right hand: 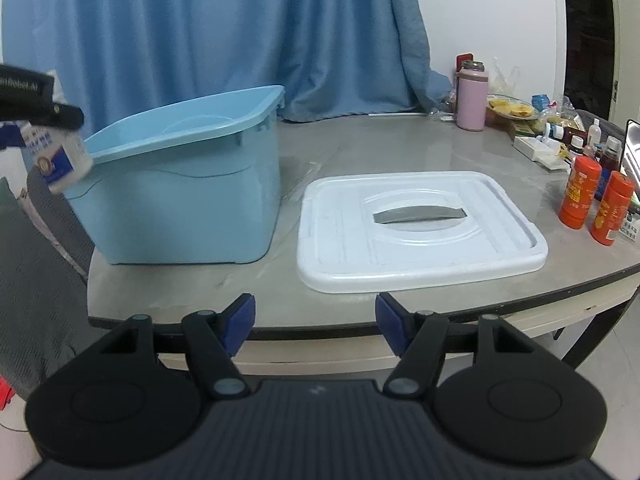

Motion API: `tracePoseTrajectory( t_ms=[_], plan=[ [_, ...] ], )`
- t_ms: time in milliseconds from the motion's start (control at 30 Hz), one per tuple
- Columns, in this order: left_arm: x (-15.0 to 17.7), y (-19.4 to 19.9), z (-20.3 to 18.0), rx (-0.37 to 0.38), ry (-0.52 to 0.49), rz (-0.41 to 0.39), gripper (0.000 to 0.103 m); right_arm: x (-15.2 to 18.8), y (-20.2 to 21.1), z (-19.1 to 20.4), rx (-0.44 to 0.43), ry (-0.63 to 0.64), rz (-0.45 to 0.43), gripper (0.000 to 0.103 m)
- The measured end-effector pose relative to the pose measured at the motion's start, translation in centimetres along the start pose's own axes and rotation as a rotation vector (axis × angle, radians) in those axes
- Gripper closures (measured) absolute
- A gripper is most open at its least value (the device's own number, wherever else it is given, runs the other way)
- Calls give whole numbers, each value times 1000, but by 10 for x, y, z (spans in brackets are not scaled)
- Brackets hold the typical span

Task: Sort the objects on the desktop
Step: 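Lift the bottle over the blue bin and open the left tool to drop it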

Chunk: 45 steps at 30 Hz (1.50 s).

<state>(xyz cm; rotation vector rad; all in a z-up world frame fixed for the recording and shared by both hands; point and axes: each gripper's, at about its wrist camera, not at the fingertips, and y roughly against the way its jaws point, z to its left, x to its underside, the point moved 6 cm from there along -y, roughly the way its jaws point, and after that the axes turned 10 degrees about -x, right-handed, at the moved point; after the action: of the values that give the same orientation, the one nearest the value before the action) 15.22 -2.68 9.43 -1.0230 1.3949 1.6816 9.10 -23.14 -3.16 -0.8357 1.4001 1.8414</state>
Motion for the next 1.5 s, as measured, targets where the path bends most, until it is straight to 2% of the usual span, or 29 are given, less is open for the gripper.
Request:
tracePoseTrajectory(
  t_ms=[167,433,733,833,900,933,967,1267,1500],
  plan=[
    [-24,-14,-5,-9,-8,-15,55,-9,-8,-9,2,-17,-4,37],
    [-51,-64,-16,-4,-6,12,55,-29,-23,-17,1,-1,-20,37],
    [-55,-124,-26,-12,-21,72,55,-47,-47,-27,0,3,-16,37],
    [-53,-138,-31,-26,-60,93,50,-49,-51,-30,4,7,-12,37],
    [-55,-140,-31,-56,-84,79,31,-49,-51,-31,7,7,-9,37],
    [-57,-138,-31,-76,-86,65,18,-49,-51,-32,7,6,-8,37],
    [-59,-135,-31,-84,-83,49,12,-48,-51,-33,7,6,-7,37],
    [-59,-109,-25,-59,-39,22,10,-45,-34,-27,-6,9,-30,37],
    [-40,-65,-16,-21,-8,-10,10,-34,-12,-21,-6,6,-46,37]
  ],
)
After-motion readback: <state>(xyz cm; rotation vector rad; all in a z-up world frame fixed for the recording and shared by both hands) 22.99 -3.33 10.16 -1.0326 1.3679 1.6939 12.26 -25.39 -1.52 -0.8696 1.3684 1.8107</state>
